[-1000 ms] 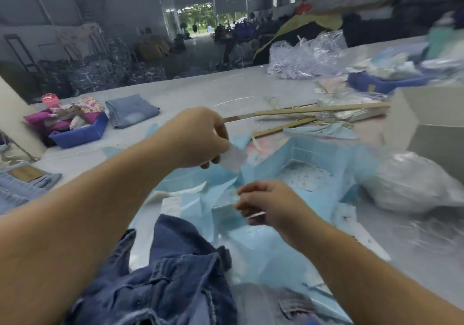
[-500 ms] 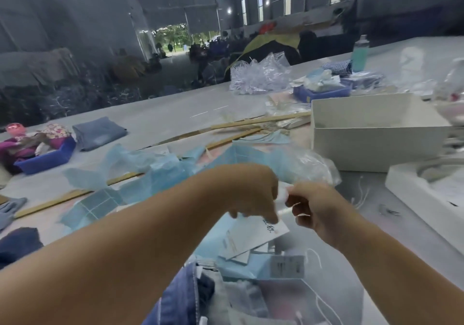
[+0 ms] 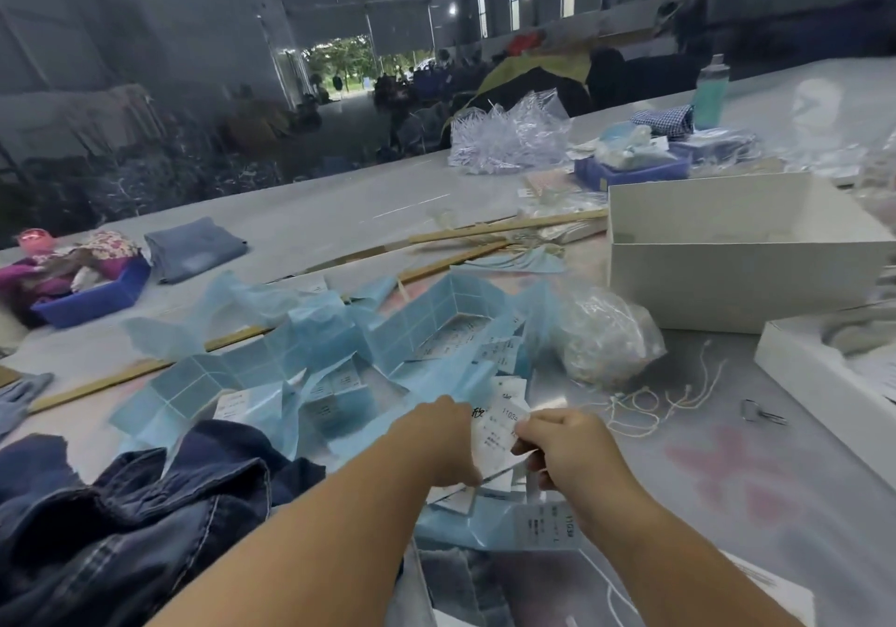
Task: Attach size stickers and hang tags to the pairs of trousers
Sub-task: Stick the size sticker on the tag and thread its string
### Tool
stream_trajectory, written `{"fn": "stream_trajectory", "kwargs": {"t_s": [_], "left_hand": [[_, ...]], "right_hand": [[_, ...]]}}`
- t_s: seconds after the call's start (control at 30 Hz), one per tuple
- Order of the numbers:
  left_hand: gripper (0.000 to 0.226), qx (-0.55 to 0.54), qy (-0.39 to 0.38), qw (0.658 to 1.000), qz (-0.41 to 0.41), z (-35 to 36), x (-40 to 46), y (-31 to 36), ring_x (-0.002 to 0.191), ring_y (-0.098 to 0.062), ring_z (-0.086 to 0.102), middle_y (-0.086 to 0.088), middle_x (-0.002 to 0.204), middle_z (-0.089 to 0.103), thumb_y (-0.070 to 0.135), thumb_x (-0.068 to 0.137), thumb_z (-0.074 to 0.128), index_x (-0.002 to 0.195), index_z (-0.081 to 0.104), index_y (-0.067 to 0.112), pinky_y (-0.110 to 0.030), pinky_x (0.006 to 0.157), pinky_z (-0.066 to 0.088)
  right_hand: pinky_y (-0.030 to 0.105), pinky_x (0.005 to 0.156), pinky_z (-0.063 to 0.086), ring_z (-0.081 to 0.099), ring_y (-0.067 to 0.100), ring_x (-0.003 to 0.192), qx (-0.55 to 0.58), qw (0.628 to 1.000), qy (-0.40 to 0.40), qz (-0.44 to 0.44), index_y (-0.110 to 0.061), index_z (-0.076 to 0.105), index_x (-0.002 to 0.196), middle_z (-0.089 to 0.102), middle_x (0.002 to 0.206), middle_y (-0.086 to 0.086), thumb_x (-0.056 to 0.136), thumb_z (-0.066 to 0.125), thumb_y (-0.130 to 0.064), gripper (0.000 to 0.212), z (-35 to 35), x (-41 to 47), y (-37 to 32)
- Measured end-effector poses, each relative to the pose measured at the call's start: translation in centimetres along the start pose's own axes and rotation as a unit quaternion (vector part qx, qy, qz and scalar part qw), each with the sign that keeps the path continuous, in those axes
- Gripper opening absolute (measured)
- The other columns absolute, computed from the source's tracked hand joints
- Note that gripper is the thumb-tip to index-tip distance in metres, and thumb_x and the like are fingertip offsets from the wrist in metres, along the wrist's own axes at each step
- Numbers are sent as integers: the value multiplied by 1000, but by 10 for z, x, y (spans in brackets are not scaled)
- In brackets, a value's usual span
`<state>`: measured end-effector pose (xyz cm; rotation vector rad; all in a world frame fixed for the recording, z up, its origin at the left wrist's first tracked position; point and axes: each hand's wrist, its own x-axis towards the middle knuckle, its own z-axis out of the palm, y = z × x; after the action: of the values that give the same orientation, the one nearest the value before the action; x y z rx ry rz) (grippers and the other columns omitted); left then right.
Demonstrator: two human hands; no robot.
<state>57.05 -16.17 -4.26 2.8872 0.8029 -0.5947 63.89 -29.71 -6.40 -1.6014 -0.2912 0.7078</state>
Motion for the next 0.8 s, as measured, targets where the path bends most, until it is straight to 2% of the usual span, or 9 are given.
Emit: {"fn": "stream_trajectory", "kwargs": {"t_s": [0.07,0.2,0.37,0.5,0.57,0.63,0.7,0.73,0.8], "left_hand": [[68,3,12,1000,-11,-1,3,-2,106,-24,53,-3,121,51,51,73,78,126,48,20,-39,89,48],[77,-29,16,999,-42,0,4,-8,102,-23,52,0,109,52,58,65,81,122,47,19,-37,86,49],[77,-62,25,996,-57,2,3,-4,103,-23,52,0,104,49,51,65,84,120,42,18,-34,81,47],[57,-97,11,993,-65,1,2,-1,94,-22,57,-3,109,57,34,73,82,112,42,18,-31,74,50],[36,-134,3,989,-62,-2,2,-5,93,-21,59,-5,114,60,22,82,72,107,46,17,-29,75,53],[22,-184,-7,981,-52,-7,3,-12,93,-20,62,-4,113,65,17,90,60,111,56,14,-25,70,53],[23,-290,-11,955,-51,-12,1,-18,89,-18,63,-4,108,66,15,94,50,114,61,14,-24,67,53],[24,-367,-16,928,-53,-13,0,-20,89,-19,65,-5,107,67,14,95,46,113,61,14,-26,70,56],[22,-517,-26,853,-63,-18,-4,-22,93,-25,66,-9,105,67,10,95,43,107,61,15,-36,80,59]], "right_hand": [[26,43,36,48,13,46,-6,1000,0,3,-2,69,63,63,55,2,86,61,-4,24,5,1,5],[31,51,38,48,15,50,-53,998,21,-10,-2,70,64,62,55,5,85,60,-6,24,8,3,12],[29,53,42,51,1,45,-102,993,30,-58,-4,70,66,66,55,-2,84,60,-8,20,10,1,13],[29,53,41,52,8,50,-99,992,36,-66,-3,70,68,66,56,-3,85,60,-8,21,11,0,16],[31,54,40,50,14,53,-82,993,45,-69,-3,69,66,64,58,2,86,61,-9,22,10,-1,16],[31,53,42,50,12,53,-53,994,55,-73,-5,69,64,64,60,4,87,62,-10,25,7,-2,15],[25,52,44,52,7,52,-16,995,49,-81,-8,71,66,65,60,0,89,63,-11,24,5,-3,12],[24,52,45,53,7,53,6,995,43,-86,-9,72,67,65,61,0,89,63,-11,24,4,-4,9],[26,56,45,53,10,58,46,994,26,-94,-13,73,69,66,64,0,91,62,-11,25,4,-5,6]]}}
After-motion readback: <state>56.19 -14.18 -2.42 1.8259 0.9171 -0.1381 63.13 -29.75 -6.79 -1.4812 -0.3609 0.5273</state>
